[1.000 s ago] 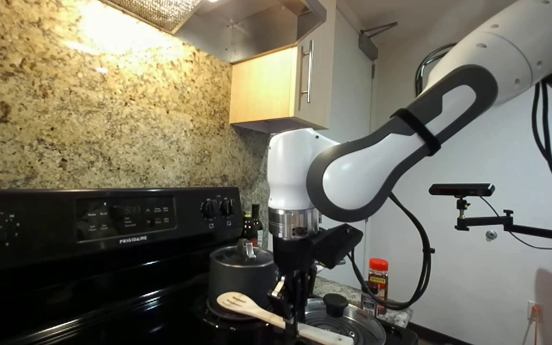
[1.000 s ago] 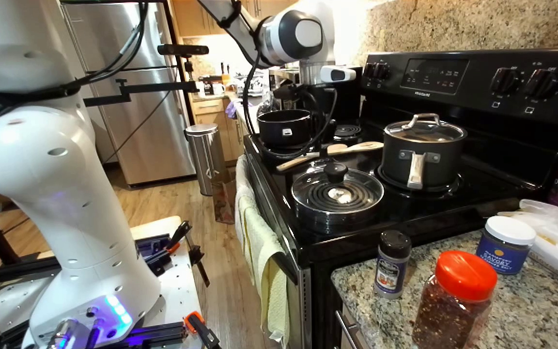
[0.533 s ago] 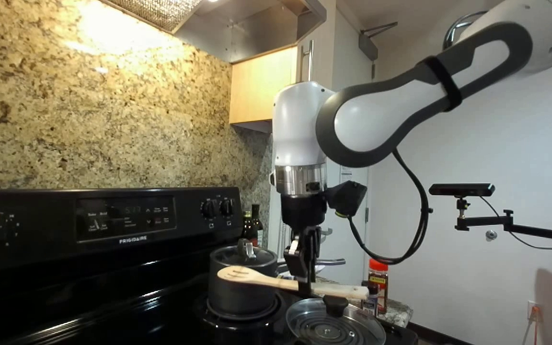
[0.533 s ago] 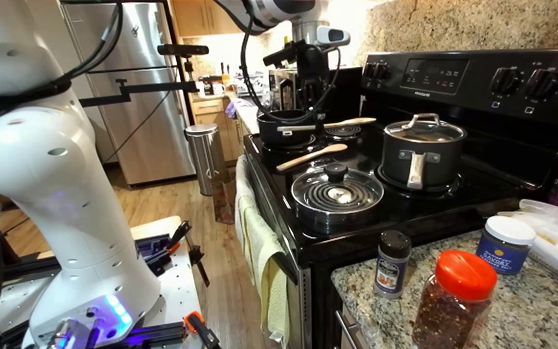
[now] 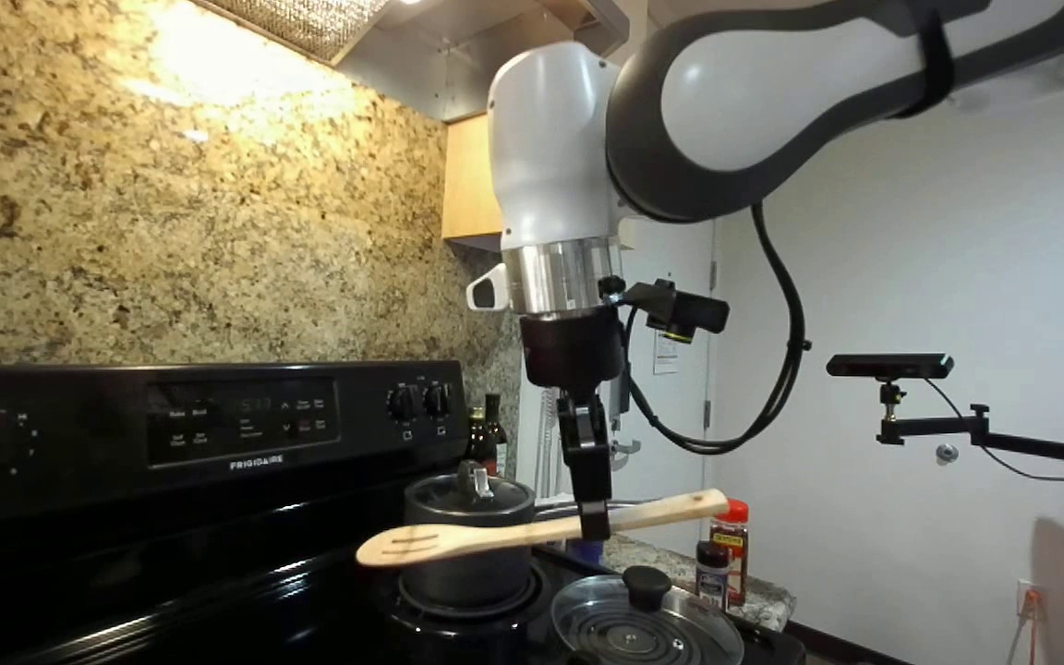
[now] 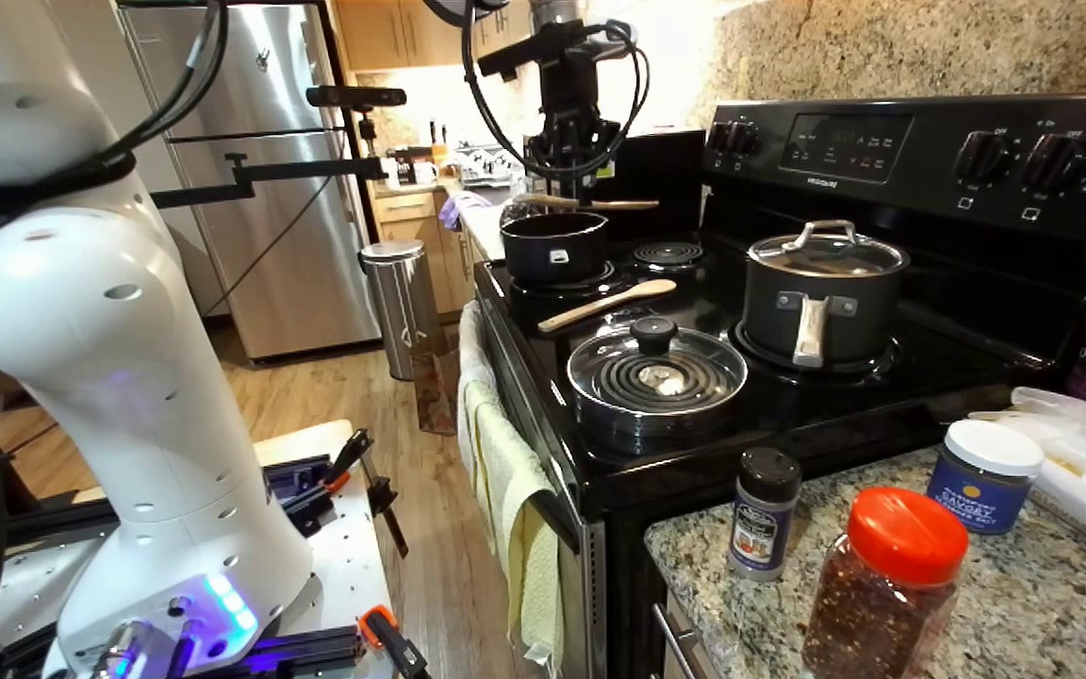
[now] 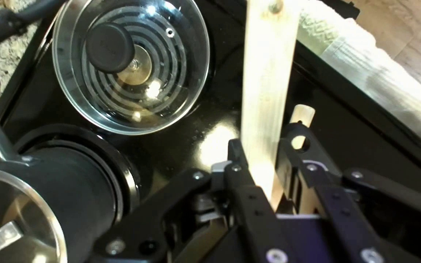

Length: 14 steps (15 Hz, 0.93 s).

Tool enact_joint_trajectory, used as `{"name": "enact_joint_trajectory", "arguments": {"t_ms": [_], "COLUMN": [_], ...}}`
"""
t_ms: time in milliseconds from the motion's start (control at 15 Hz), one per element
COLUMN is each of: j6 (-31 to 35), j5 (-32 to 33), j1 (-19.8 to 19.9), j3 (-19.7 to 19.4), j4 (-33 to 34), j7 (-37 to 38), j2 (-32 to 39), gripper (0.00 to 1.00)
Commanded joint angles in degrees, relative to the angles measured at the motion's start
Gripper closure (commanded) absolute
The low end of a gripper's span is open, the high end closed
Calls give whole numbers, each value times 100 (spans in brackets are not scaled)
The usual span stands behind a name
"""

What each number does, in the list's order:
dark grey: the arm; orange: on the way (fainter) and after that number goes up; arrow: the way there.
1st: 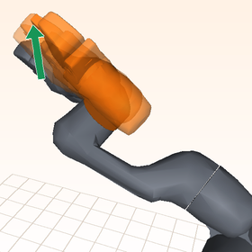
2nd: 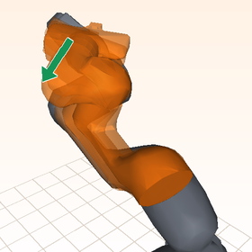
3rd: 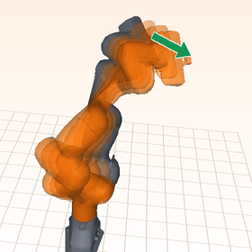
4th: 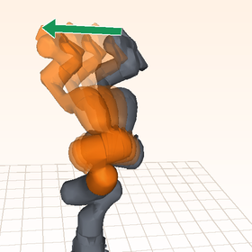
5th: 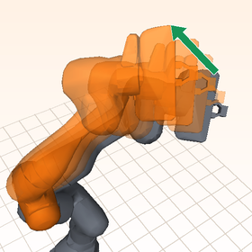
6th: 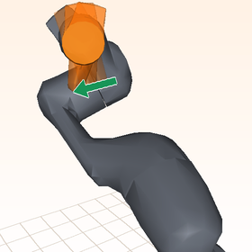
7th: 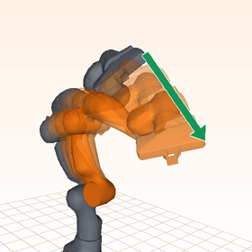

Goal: Pick up the cooking stick and put it in the pot

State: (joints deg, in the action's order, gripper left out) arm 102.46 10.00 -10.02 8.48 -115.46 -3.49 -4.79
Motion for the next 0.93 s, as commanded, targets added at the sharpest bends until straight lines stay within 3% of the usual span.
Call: {"name": "enact_joint_trajectory", "arguments": {"t_ms": [0, 867], "j6": [-549, -1227], "j5": [239, 1385], "j1": [-167, -773], "j3": [250, 889], "j4": [522, 1638], "j7": [-637, -2858], "j2": [252, 1278], "gripper": [90, 90]}}
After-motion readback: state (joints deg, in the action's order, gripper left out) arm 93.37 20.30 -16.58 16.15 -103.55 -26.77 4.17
